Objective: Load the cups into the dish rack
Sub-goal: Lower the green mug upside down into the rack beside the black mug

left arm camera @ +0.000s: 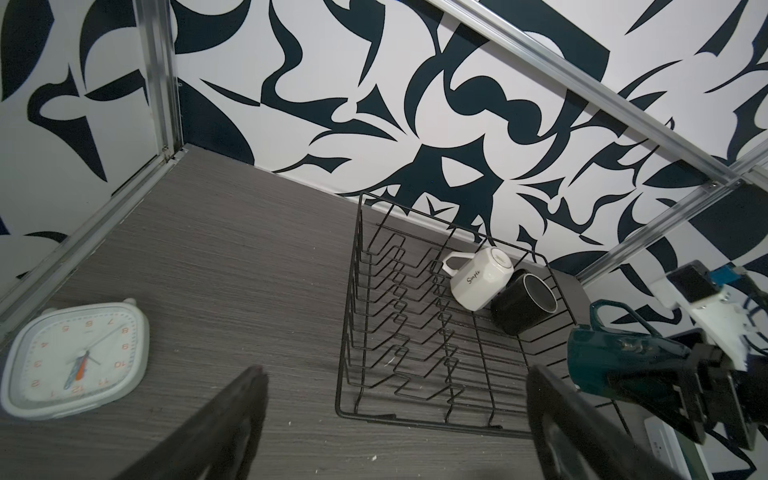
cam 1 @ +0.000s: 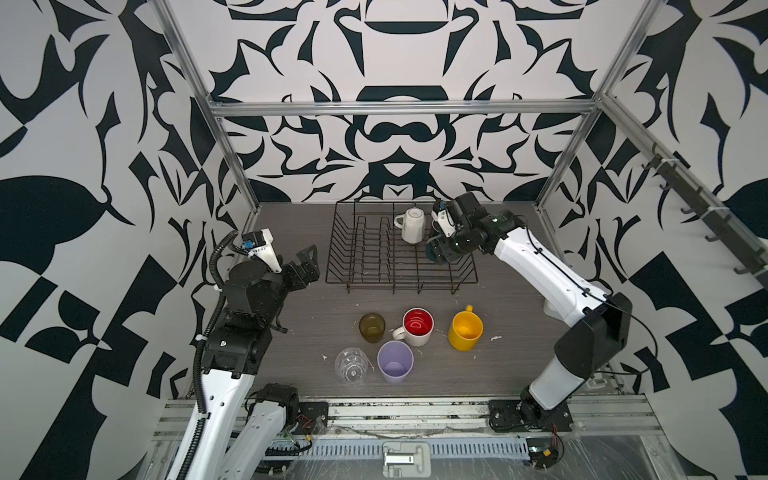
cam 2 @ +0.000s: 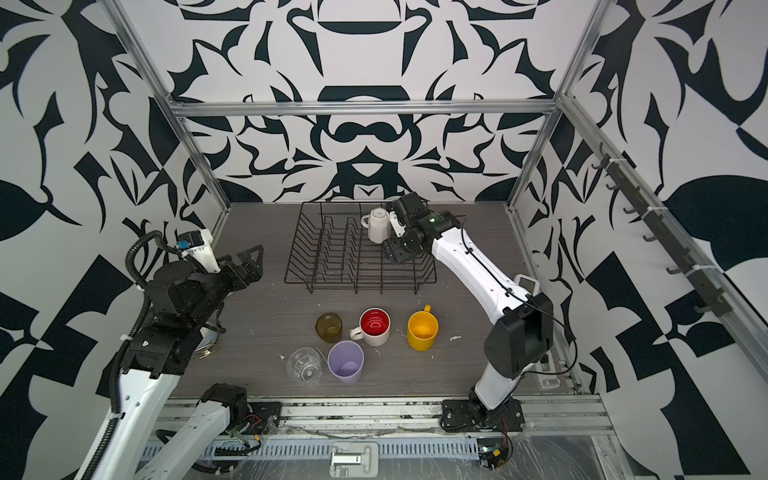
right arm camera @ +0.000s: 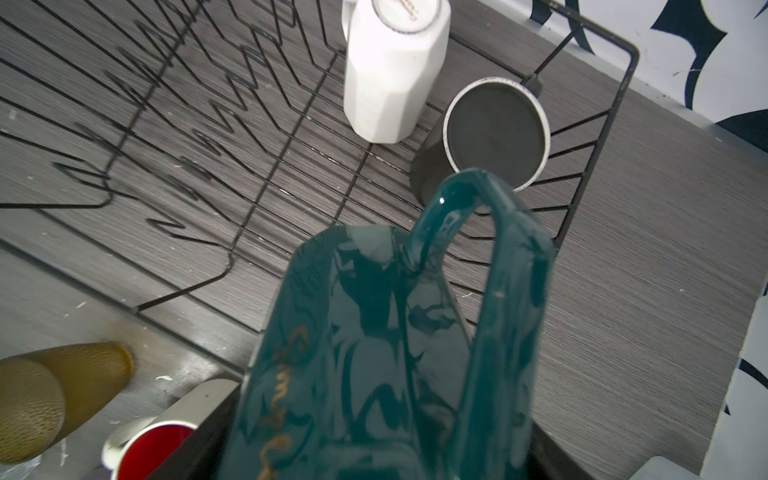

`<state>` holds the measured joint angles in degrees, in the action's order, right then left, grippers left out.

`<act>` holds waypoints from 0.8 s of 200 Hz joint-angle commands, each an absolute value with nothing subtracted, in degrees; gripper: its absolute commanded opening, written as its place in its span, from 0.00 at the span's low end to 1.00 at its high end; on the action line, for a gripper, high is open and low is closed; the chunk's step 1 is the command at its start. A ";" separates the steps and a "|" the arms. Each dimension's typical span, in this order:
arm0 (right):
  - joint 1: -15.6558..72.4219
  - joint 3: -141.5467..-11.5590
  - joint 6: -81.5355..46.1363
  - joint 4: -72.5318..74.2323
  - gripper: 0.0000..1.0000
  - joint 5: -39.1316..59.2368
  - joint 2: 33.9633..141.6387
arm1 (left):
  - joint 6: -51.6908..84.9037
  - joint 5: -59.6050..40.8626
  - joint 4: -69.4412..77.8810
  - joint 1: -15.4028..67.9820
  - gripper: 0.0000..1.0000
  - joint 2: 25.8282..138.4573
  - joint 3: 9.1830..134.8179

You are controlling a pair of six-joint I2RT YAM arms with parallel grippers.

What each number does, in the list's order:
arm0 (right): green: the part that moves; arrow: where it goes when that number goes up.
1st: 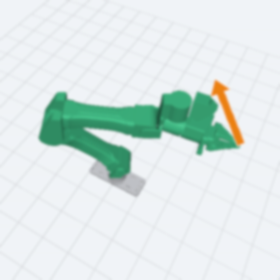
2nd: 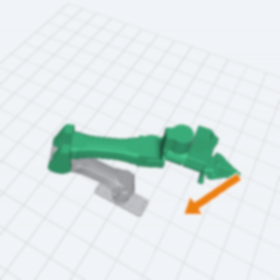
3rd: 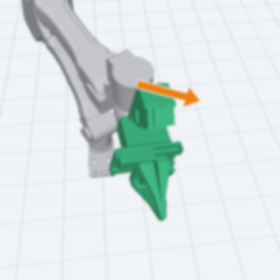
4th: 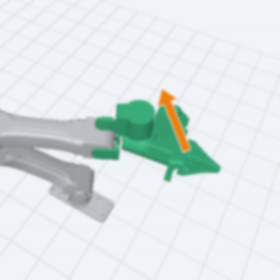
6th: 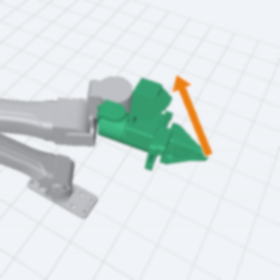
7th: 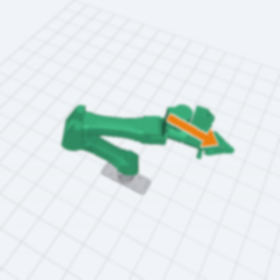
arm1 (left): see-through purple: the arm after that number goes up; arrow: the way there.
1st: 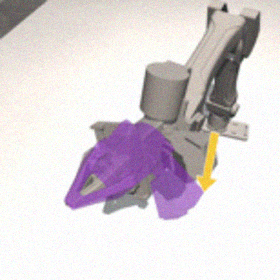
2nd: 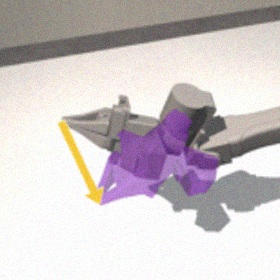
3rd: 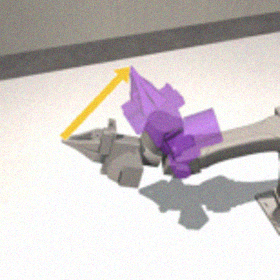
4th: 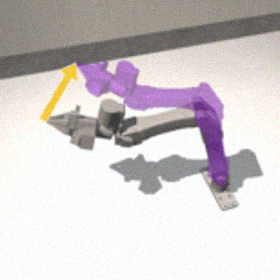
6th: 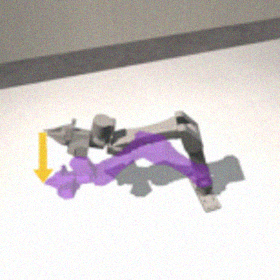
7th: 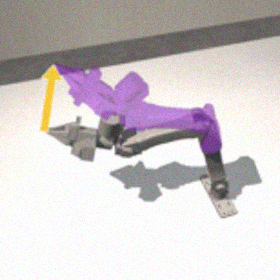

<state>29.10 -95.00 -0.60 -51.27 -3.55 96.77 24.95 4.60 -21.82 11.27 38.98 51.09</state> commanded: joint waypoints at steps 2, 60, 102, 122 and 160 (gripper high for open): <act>28.66 -98.98 1.61 -49.30 0.00 -5.45 97.06 | 24.08 5.84 -23.47 11.16 0.99 37.92 52.15; 27.60 -101.07 3.03 -51.06 0.00 -6.59 102.99 | 24.08 5.95 -24.00 11.16 0.99 37.86 52.21; 26.98 -102.45 3.37 -51.93 0.00 -7.68 106.07 | 24.08 6.21 -24.34 11.16 0.99 37.82 52.19; 26.74 -103.13 3.69 -52.11 0.00 -8.43 107.47 | 23.91 6.50 -24.71 11.16 0.99 37.54 52.20; 25.91 -103.84 3.78 -51.82 0.00 -8.14 109.91 | 23.57 7.15 -25.24 11.14 0.99 37.22 52.16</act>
